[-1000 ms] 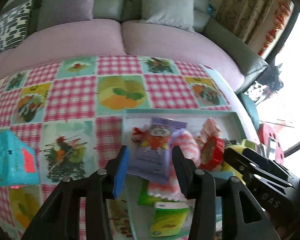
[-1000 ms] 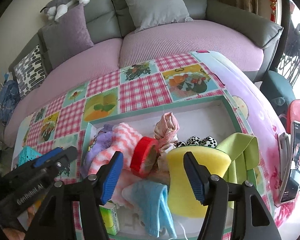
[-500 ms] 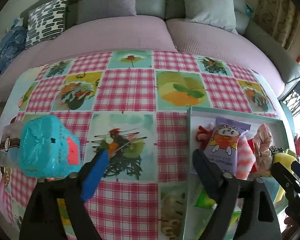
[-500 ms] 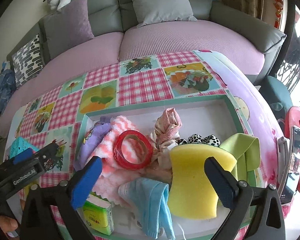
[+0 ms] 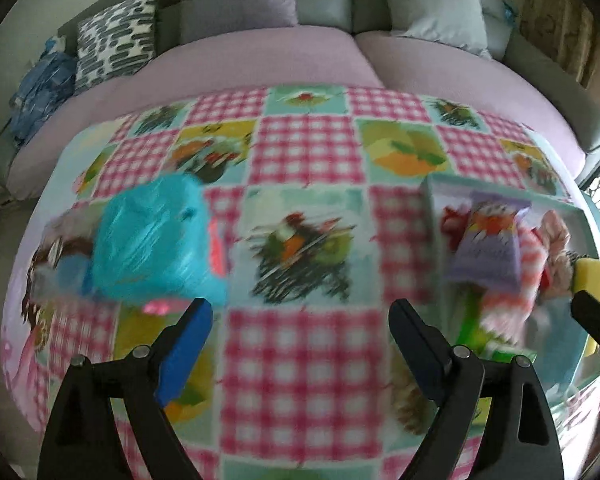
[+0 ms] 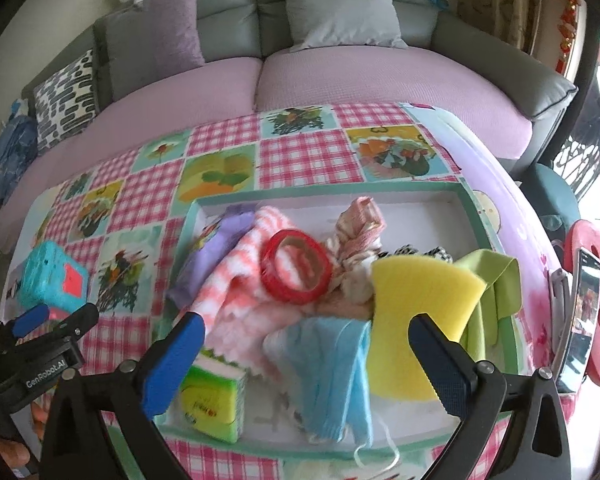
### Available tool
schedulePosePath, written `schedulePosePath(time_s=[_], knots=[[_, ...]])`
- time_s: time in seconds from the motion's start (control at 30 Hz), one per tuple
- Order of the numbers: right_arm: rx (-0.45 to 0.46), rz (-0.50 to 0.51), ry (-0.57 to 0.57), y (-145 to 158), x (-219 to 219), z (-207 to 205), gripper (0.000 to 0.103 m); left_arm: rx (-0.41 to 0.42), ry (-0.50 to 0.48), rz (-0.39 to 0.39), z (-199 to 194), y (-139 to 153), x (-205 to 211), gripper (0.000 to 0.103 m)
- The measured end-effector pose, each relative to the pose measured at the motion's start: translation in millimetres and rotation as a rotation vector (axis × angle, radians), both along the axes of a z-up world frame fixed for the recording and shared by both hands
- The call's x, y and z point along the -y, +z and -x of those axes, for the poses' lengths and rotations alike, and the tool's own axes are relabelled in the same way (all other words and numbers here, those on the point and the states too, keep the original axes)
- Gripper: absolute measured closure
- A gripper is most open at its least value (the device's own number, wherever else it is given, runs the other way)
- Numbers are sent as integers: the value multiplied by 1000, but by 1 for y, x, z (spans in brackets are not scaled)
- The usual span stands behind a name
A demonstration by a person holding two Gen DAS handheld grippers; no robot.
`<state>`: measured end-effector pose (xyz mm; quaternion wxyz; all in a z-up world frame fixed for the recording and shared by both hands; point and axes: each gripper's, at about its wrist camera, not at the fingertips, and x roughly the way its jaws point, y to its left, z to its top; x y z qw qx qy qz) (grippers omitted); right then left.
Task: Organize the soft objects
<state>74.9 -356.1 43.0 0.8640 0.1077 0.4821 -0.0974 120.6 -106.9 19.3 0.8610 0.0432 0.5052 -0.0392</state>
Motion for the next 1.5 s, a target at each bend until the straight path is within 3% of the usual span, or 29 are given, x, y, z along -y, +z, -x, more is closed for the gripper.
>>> schedulePosePath(time_s=[0.43, 0.7, 1.5], knots=[[-8, 33, 68, -7, -47, 37, 0, 6, 77, -12, 39, -8, -56, 13], [-57, 34, 130, -26, -77, 62, 0, 9, 101, -76, 64, -10, -64, 13], [-80, 27, 115, -36, -79, 75, 0, -49, 138, -136, 81, -16, -75, 13]])
